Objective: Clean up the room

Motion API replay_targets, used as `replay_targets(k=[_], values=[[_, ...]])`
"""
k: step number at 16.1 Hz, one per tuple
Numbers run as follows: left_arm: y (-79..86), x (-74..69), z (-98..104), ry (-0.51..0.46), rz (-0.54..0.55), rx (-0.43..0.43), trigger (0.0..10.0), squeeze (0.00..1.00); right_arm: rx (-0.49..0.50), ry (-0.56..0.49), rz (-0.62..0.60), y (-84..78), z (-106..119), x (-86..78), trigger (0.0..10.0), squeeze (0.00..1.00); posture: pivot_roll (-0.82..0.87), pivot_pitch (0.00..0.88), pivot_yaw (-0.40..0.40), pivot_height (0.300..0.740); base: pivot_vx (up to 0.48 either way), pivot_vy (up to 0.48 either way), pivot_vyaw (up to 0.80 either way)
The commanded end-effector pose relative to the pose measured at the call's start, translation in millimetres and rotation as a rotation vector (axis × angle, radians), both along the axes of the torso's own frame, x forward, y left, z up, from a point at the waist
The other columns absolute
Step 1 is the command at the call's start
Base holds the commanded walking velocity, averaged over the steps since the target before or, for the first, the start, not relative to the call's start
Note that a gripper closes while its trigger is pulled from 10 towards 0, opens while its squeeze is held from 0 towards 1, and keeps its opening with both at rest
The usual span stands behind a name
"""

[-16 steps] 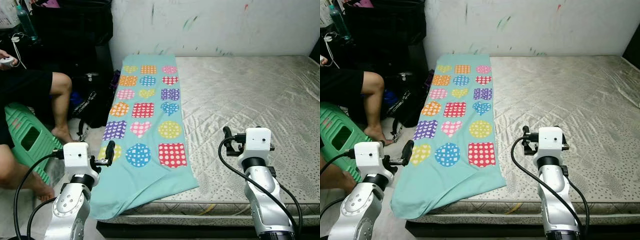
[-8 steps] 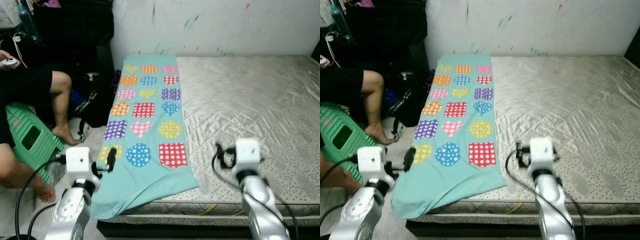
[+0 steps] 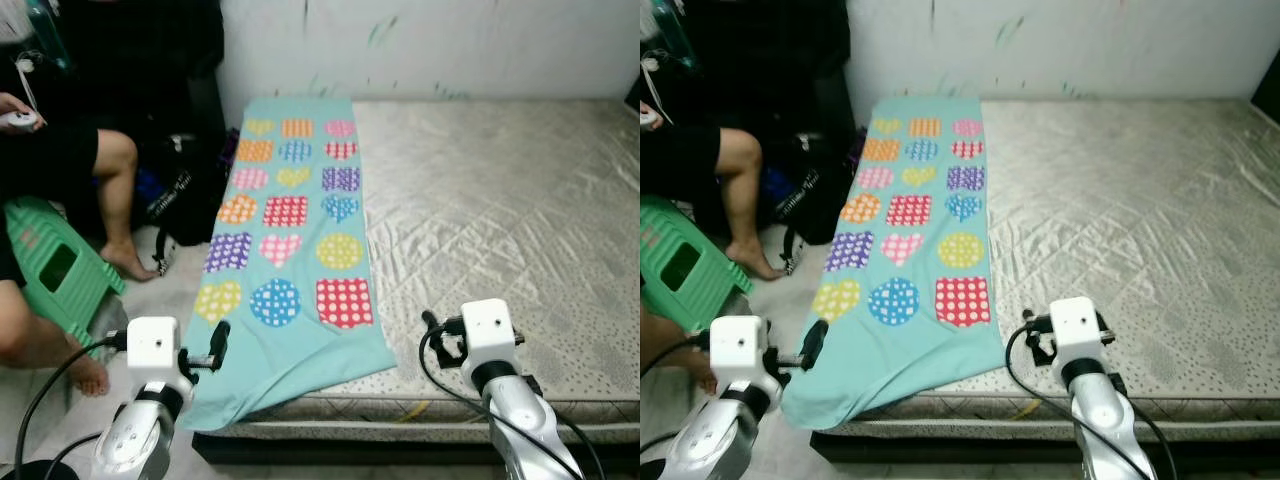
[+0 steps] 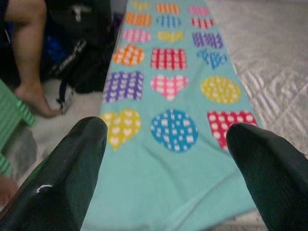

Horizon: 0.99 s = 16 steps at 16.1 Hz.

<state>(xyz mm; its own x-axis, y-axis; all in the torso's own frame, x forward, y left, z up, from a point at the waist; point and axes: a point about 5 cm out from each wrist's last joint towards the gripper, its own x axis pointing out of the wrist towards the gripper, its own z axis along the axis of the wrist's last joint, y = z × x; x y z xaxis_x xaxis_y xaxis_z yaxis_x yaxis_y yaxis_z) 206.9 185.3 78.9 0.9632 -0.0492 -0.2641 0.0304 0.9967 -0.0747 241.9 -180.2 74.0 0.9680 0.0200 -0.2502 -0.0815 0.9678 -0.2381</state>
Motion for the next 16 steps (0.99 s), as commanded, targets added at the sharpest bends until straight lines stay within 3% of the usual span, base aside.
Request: replay_targets(k=[1,7,14,16], values=[[0.1,-3.7,2.8,0.005,-0.011,0.006,10.0,0.00,0.002,-0.007,0.019,3.3,5.7,-2.3,10.0,0.00,-0.10,0.126,0.023,0.740,0.000,0.000,0.00],[0.4,-12.6,2.8,0.057,-0.016,0.000,10.0,0.00,0.014,0.031,0.028,4.3,11.7,-23.4,10.0,0.00,-0.11,0.199,0.023,0.740,0.000,0.000,0.00],[0.0,-18.7,3.0,0.083,-0.020,-0.002,10.0,0.00,0.016,0.025,0.038,7.4,17.2,-31.3,10.0,0.00,-0.11,0.200,0.027,0.740,0.000,0.000,0.00],[0.6,-18.2,3.2,0.085,-0.021,0.001,10.0,0.00,0.018,0.024,0.039,7.6,17.9,-31.2,10.0,0.00,-0.11,0.200,0.028,0.720,0.000,0.000,0.00]])
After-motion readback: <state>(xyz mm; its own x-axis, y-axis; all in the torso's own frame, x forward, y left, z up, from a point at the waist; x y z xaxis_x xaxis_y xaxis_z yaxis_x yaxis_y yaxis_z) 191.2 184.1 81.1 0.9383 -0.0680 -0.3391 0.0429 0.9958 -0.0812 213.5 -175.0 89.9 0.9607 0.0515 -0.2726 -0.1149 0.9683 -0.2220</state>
